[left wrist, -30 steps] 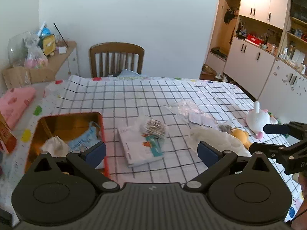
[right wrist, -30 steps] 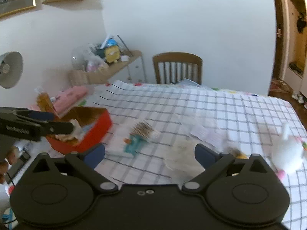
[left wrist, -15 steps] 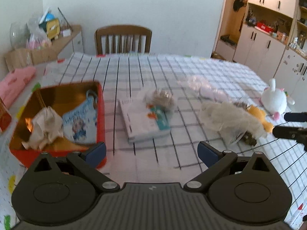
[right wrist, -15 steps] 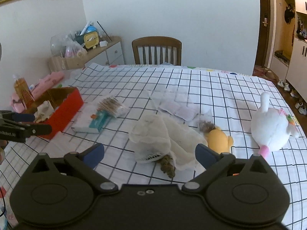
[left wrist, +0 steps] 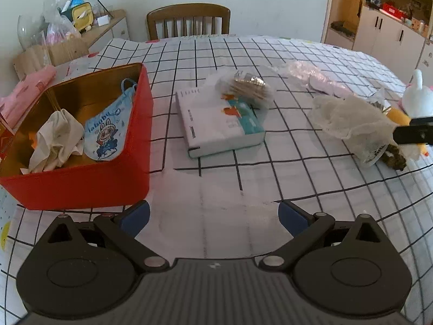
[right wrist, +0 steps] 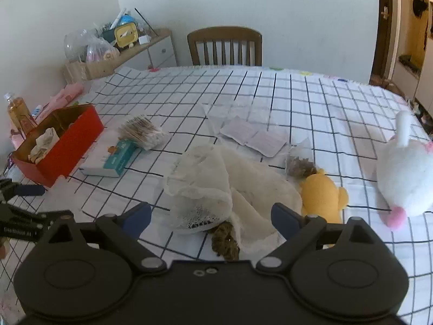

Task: Organize soft objects
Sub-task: 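Move both tools back toward the white mesh bag on the table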

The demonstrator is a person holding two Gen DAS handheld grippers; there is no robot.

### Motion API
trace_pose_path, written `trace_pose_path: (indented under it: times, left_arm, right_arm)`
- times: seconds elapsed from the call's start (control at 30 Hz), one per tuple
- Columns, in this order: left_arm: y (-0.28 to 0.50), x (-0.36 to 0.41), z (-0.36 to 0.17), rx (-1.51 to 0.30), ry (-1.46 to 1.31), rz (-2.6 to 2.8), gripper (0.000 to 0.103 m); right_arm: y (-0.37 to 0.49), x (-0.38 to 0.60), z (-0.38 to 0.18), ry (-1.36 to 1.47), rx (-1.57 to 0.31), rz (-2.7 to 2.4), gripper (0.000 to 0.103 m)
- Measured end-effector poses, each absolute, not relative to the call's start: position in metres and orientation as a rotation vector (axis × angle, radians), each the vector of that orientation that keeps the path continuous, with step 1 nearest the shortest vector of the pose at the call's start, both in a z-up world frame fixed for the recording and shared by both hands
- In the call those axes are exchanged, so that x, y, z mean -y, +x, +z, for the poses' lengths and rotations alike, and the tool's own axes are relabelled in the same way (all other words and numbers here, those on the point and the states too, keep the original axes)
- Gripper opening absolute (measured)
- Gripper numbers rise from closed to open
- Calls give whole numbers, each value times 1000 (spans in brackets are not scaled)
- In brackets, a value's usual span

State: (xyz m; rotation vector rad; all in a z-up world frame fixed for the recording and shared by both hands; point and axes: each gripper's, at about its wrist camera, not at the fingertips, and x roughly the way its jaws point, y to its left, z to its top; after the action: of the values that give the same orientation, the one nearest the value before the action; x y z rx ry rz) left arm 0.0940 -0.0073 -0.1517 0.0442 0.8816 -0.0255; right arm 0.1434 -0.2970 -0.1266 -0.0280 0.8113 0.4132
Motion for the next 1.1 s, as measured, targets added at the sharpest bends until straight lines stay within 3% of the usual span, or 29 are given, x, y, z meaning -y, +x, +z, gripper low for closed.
trace_pose_path:
  times: [0.13,0.47,0.8,1.0,1.1]
  left_arm:
    - [95,10,-157,-876,53,-11,102]
    - [98,13,-160,-872,82,10,101]
    - [90,-7,-151,-858,33,86,99]
    - [99,-13,-163,-905,-15,48,99]
    - [101,-11,-164,-913,-25,31,90]
  right_arm:
    - [162,292,-134,-34,-828,413,95]
    - [190,280,-148,-59,-868,410,78]
    - [196,272,-152,-73,-879,412,74]
    - [196,268,-152,-95,-884,413,65]
    - [197,269,-151,-95,-885,404,53]
